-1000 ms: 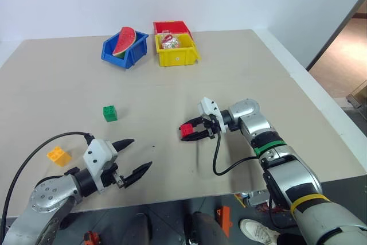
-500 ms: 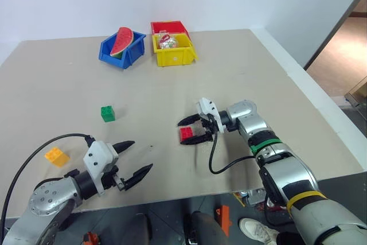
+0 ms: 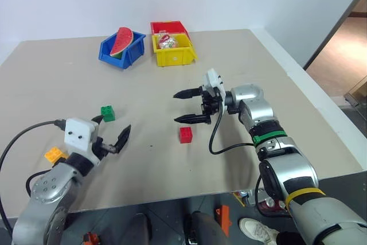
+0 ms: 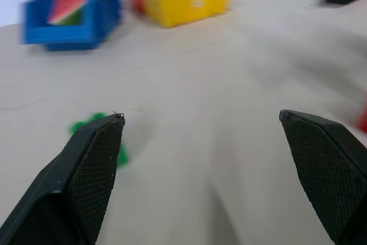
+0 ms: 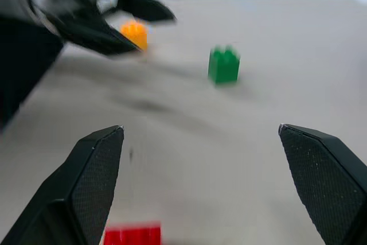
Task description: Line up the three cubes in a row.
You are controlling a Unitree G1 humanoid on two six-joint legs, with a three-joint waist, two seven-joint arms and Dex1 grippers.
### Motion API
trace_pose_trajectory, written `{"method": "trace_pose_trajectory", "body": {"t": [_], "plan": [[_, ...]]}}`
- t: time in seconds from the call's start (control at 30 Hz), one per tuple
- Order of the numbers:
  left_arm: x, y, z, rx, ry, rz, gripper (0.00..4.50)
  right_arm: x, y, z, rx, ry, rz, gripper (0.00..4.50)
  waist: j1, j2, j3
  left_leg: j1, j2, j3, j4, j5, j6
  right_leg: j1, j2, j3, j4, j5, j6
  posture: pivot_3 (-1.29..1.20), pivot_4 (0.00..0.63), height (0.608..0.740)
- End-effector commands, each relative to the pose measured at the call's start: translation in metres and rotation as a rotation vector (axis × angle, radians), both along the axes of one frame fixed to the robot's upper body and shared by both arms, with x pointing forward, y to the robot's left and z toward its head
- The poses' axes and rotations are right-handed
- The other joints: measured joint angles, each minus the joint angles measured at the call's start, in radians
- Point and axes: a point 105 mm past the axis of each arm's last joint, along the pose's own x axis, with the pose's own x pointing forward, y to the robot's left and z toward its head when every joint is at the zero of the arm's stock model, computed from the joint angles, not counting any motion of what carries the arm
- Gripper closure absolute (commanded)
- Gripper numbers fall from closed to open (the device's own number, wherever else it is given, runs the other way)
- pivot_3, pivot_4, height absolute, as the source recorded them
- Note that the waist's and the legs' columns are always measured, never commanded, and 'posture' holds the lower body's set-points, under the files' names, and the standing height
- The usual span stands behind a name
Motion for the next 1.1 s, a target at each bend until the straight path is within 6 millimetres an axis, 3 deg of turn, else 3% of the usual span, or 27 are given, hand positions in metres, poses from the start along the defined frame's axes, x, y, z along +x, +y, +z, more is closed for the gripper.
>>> {"method": "trace_pose_trajectory", "body": {"t": [0.03,0.4,1.1], "plan": [[0.010,0.009,0.002,-0.036,0.034,0.142,0.00,-0.008,0.005,0.019,0.040,-0.055,0.029,0.02,0.000,-0.001,0.000,0.000,0.000,0.000,0.000,0.000,0.000,0.000,0.000,0.000,0.000,0.000,0.000,0.00,0.150,0.740],[0.036,0.028,-0.001,-0.123,0.084,0.396,0.00,-0.006,0.006,0.016,0.021,-0.112,0.007,0.02,0.000,-0.001,0.000,0.000,-0.001,0.000,0.001,0.000,0.000,0.000,0.001,-0.001,0.000,0.001,0.000,0.00,0.150,0.740],[0.069,0.028,-0.021,-0.125,0.214,0.401,0.00,-0.001,0.001,0.018,0.023,-0.161,-0.041,0.02,-0.001,-0.002,0.000,-0.001,-0.001,0.000,0.001,0.000,-0.001,-0.001,0.001,0.000,0.000,0.002,0.001,0.00,0.150,0.740]]}}
